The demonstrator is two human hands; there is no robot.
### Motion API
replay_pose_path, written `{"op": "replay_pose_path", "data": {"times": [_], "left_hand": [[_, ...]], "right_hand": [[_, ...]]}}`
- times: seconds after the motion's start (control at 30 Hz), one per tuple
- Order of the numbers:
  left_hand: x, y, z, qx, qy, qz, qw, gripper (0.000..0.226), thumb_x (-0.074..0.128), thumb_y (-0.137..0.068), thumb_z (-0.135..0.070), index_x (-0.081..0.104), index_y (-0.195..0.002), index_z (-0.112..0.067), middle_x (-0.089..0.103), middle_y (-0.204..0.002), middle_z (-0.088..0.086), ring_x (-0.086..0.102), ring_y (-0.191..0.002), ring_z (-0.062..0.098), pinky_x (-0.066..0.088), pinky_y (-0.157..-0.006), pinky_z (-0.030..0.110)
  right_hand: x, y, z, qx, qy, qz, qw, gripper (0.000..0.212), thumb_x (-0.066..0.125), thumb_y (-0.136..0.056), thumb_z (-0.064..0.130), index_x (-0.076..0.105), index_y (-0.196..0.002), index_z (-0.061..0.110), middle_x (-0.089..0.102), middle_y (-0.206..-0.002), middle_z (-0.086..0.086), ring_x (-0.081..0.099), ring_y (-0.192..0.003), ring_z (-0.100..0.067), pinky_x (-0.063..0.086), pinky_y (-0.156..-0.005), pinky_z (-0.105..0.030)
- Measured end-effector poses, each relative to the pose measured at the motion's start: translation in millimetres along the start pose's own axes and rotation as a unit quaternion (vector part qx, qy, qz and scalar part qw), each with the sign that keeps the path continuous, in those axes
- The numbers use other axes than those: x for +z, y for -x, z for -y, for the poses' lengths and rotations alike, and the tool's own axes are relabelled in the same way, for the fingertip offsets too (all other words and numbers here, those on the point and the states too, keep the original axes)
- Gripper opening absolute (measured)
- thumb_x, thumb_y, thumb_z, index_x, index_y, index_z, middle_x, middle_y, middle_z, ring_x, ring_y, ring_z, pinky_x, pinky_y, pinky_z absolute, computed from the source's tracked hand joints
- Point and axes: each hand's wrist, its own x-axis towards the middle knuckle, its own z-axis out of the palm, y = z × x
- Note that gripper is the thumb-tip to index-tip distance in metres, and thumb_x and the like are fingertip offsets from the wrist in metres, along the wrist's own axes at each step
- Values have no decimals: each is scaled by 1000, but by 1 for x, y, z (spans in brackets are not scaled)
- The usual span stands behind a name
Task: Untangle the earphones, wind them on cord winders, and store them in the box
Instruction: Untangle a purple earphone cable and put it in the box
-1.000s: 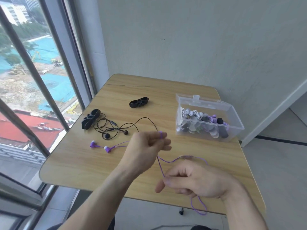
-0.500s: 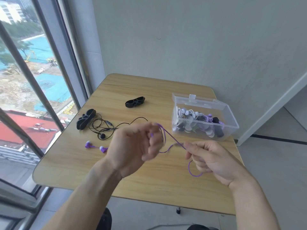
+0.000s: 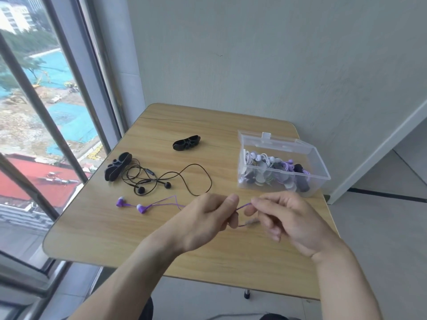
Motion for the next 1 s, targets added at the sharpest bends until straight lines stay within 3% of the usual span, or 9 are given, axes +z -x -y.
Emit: {"op": "replay_pose_path", "data": {"times": [0.1, 0.2, 0.3, 0.4, 0.53, 0.67, 0.77, 0.87, 1.0], "left_hand": [[-6, -3, -5, -11, 114, 9, 993, 44, 45, -94, -44, 38, -59, -18, 30, -52, -5, 23, -49, 16, 22, -46, 24], [-11, -3, -11, -34, 342, -43, 938, 38, 56, -91, -31, 36, -60, -19, 24, -51, -1, 19, -46, 13, 13, -44, 24], [-24, -3, -13, -5, 494, -106, 863, 26, 46, -91, -31, 40, -68, -19, 37, -56, 2, 37, -46, 17, 17, -44, 25], [-41, -2, -7, 55, 529, -154, 832, 22, 39, -96, -25, 55, -97, -11, 70, -93, 10, 67, -80, 22, 38, -55, 25], [-35, -7, 1, 19, 443, -203, 873, 38, 57, -88, -20, 56, -121, -2, 68, -125, 16, 69, -103, 29, 38, -65, 30], [-12, -4, 14, 14, 60, -125, 990, 40, 53, -91, -38, 58, -123, -15, 64, -127, -8, 62, -113, 11, 46, -93, 30], [-12, 2, 14, 4, -73, -11, 997, 41, 40, -102, -44, 64, -102, -10, 71, -86, -6, 62, -79, 9, 48, -78, 29], [-20, 5, 4, -36, 9, 59, 998, 53, 39, -98, -53, 59, -71, -13, 51, -55, -4, 41, -55, 18, 33, -58, 30], [-27, 7, -7, -14, 139, 32, 990, 52, 47, -98, -35, 42, -53, -9, 42, -44, 6, 31, -52, 22, 28, -55, 35]], "right_hand": [[-2, -2, -5, -30, 44, -49, 997, 36, 81, -81, 40, 71, -69, 8, 49, -52, -8, 41, -48, -21, 39, -51, -26], [1, -2, -4, -54, 76, -72, 993, 42, 75, -85, 46, 67, -67, 9, 51, -52, -6, 46, -50, -14, 43, -58, -18], [4, -3, -5, -29, 130, -78, 988, 44, 64, -84, 48, 67, -69, 7, 51, -51, -6, 47, -50, -12, 44, -60, -19], [5, -3, -6, 20, 194, -26, 980, 37, 61, -93, 45, 71, -75, 14, 48, -48, 4, 49, -51, -15, 48, -66, -37], [25, 3, 5, 47, 99, 168, 980, 31, 60, -100, 31, 75, -87, 7, 31, -50, 5, 34, -46, -14, 47, -56, -33], [37, 6, 9, 33, 87, 243, 966, 25, 62, -98, 29, 76, -98, 10, 39, -53, 1, 33, -45, -13, 32, -45, -25], [25, 6, 9, 17, -36, 172, 984, 25, 67, -92, 33, 77, -93, 10, 37, -55, 3, 27, -41, -9, 29, -40, -20], [7, 5, 7, 17, -111, 52, 992, 43, 81, -73, 44, 75, -87, 3, 34, -56, 2, 24, -41, -7, 29, -39, -21], [-3, 4, 0, 47, -14, -24, 999, 37, 84, -72, 45, 73, -71, 10, 42, -57, -3, 31, -46, -12, 31, -44, -26]]}}
